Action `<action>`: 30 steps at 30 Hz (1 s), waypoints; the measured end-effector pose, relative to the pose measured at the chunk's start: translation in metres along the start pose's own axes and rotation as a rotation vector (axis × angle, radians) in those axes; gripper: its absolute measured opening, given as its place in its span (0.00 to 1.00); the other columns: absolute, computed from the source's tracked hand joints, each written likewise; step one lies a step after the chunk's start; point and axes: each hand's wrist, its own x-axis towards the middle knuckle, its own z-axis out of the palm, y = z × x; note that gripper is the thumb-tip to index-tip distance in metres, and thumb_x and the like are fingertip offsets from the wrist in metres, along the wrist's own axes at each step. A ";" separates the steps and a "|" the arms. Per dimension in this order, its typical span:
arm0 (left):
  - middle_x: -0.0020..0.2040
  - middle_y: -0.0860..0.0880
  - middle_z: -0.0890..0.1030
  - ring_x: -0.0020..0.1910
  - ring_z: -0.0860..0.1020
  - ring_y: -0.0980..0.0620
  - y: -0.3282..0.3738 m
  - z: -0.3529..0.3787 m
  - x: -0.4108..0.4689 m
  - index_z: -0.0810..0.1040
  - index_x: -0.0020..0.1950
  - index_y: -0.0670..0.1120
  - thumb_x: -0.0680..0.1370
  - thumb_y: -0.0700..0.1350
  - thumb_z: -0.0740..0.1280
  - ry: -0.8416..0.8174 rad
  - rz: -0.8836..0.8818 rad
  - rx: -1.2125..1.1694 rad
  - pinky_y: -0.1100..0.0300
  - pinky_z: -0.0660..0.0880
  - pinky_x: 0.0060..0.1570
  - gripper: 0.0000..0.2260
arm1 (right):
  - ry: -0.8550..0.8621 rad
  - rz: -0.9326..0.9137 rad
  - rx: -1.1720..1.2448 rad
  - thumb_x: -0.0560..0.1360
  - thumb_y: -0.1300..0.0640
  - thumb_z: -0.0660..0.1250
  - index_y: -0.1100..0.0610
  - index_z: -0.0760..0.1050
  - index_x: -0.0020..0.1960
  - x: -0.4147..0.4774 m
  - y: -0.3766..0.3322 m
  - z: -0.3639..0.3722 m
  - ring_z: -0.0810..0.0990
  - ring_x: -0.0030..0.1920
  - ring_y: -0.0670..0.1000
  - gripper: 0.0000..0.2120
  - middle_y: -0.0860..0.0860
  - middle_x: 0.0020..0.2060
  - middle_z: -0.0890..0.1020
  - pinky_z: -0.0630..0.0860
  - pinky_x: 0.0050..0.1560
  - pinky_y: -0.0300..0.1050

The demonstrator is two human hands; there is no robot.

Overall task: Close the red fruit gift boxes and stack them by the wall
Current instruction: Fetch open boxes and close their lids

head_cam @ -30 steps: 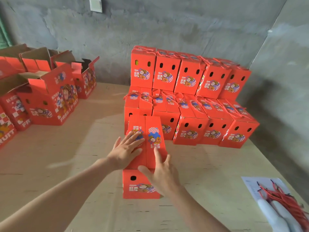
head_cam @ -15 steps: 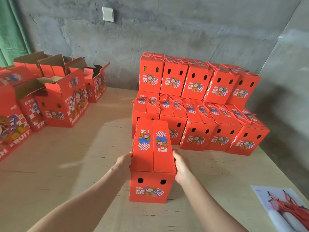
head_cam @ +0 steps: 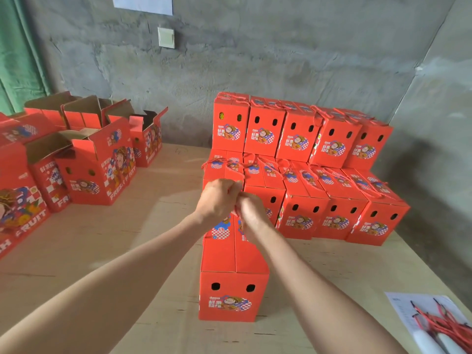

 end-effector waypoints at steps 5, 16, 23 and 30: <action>0.36 0.42 0.77 0.39 0.74 0.39 -0.030 -0.006 -0.021 0.77 0.42 0.39 0.82 0.47 0.57 0.038 -0.196 0.049 0.55 0.62 0.36 0.15 | -0.034 0.215 0.162 0.76 0.65 0.62 0.62 0.77 0.41 0.003 -0.023 -0.013 0.71 0.21 0.47 0.07 0.47 0.19 0.71 0.69 0.28 0.38; 0.70 0.44 0.70 0.69 0.68 0.47 -0.065 0.007 -0.059 0.67 0.71 0.40 0.80 0.41 0.62 -0.156 -0.148 -0.035 0.66 0.62 0.62 0.20 | 0.066 -0.116 -0.081 0.77 0.64 0.63 0.59 0.75 0.37 0.014 -0.076 0.000 0.78 0.30 0.46 0.10 0.49 0.28 0.79 0.72 0.35 0.38; 0.73 0.45 0.67 0.70 0.67 0.48 -0.082 0.013 -0.080 0.63 0.74 0.41 0.80 0.41 0.62 -0.365 -0.201 -0.026 0.65 0.61 0.65 0.23 | 0.148 -0.001 -0.142 0.78 0.65 0.63 0.61 0.75 0.38 0.017 -0.044 -0.003 0.78 0.29 0.48 0.09 0.53 0.31 0.79 0.73 0.36 0.40; 0.71 0.48 0.69 0.67 0.70 0.49 -0.088 0.022 -0.088 0.65 0.73 0.47 0.82 0.48 0.59 -0.354 -0.177 0.036 0.60 0.67 0.63 0.20 | 0.003 0.190 -0.447 0.75 0.62 0.67 0.64 0.78 0.47 0.005 -0.024 0.001 0.79 0.27 0.45 0.05 0.51 0.25 0.79 0.70 0.44 0.41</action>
